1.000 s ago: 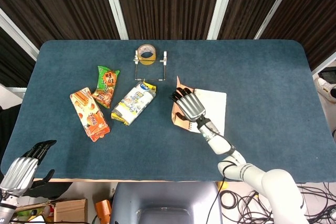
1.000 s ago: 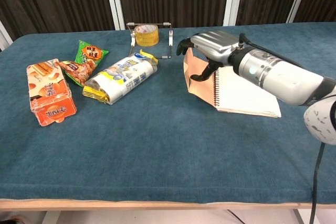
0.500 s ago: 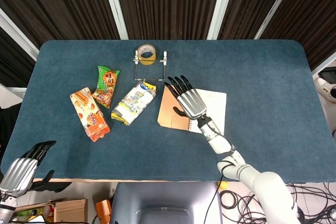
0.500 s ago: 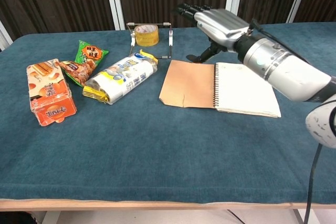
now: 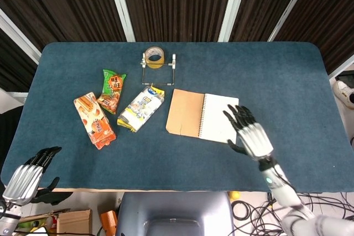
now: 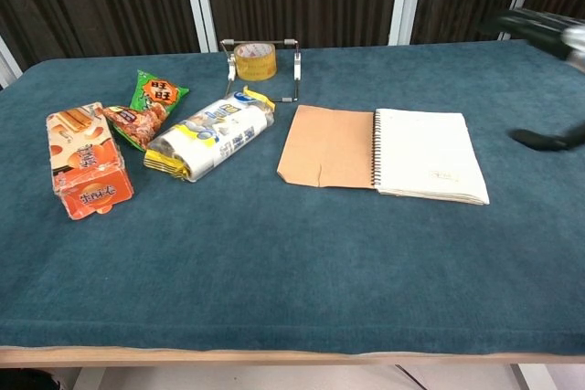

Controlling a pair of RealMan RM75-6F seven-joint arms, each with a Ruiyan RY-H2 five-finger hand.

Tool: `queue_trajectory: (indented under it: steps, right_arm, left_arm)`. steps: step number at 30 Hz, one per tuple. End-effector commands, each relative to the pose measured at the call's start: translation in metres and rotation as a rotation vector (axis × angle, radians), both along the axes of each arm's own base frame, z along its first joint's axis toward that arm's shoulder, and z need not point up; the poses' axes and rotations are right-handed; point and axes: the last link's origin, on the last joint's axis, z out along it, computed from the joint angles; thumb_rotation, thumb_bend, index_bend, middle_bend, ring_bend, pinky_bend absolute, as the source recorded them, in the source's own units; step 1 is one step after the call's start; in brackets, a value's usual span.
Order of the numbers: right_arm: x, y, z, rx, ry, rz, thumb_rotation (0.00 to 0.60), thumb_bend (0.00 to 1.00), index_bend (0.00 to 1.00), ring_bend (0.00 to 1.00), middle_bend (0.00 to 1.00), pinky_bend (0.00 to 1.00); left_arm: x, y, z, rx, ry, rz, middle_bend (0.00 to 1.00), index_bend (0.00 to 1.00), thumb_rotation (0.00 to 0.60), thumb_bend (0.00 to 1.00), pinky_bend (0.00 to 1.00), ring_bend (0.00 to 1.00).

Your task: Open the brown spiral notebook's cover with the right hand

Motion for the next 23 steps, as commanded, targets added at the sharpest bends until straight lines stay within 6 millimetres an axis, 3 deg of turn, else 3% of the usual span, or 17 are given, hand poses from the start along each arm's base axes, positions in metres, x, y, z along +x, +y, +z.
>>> queue_trajectory:
  steps: [1,10,23]
  right_arm:
    - [-0.056,0.082,0.043,-0.05,0.099,-0.248,0.6,0.24,0.0,0.0,0.0,0.12]
    - [-0.069,0.073,0.05,-0.102,0.089,-0.303,0.6,0.24,0.0,0.0,0.0,0.14]
    - [-0.072,0.077,0.046,-0.096,0.104,-0.304,0.6,0.24,0.0,0.0,0.0,0.14]
  left_arm:
    - [0.001,0.001,-0.002,0.011,0.007,-0.006,0.14,0.14,0.6,0.37,0.33,0.13]
    - [-0.001,0.002,0.002,0.078,0.007,0.001,0.14,0.14,0.6,0.37,0.33,0.13]
    - [-0.003,0.002,0.003,0.072,0.004,0.007,0.14,0.15,0.6,0.37,0.33,0.13]
